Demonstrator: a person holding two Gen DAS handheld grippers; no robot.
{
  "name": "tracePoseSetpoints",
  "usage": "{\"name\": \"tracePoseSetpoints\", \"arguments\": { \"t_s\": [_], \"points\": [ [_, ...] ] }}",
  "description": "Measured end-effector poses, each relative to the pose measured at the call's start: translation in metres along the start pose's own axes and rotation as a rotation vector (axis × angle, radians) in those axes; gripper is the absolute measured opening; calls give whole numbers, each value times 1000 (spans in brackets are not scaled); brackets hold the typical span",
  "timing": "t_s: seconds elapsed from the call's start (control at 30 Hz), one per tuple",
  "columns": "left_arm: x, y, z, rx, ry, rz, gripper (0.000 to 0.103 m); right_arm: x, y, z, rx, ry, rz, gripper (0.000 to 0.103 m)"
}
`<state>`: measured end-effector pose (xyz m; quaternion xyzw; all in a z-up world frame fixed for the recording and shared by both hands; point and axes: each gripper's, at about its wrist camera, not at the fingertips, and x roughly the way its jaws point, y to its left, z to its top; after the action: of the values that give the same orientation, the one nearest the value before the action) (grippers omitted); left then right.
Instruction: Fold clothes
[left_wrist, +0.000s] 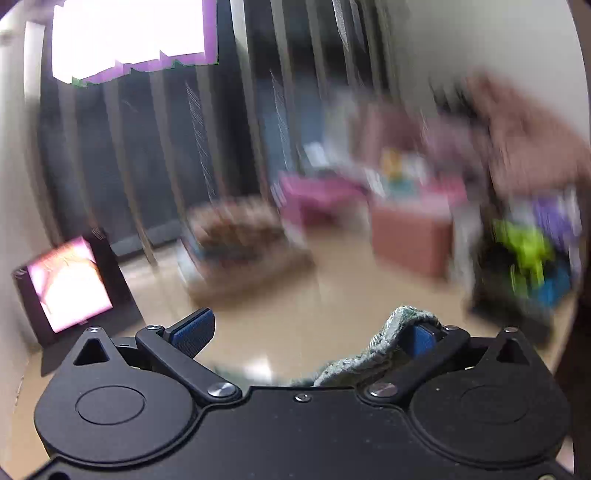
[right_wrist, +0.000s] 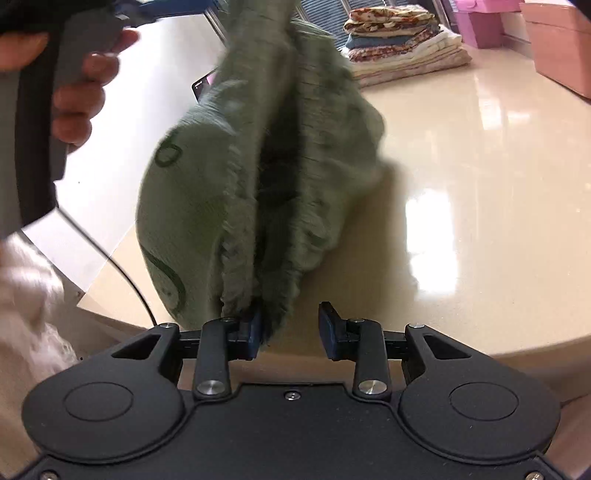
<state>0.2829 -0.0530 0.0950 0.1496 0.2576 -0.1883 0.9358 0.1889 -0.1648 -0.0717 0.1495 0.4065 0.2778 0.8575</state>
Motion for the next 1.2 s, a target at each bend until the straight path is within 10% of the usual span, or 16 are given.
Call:
{"name": "tracePoseSetpoints", "arguments": {
  "t_s": [0.3,0.77,1.2],
  "points": [
    [-23,19,-64,-105,29,30,103,-18,-19,7,21,-44,-11,69],
    [-76,21,-147,-182,57,-13,103,-71,-10,7,-173,-176,-138,76],
    [-83,-88,-204,1,-32,31,103,-97,-17,15,-146,-344,-197,102]
  ]
}}
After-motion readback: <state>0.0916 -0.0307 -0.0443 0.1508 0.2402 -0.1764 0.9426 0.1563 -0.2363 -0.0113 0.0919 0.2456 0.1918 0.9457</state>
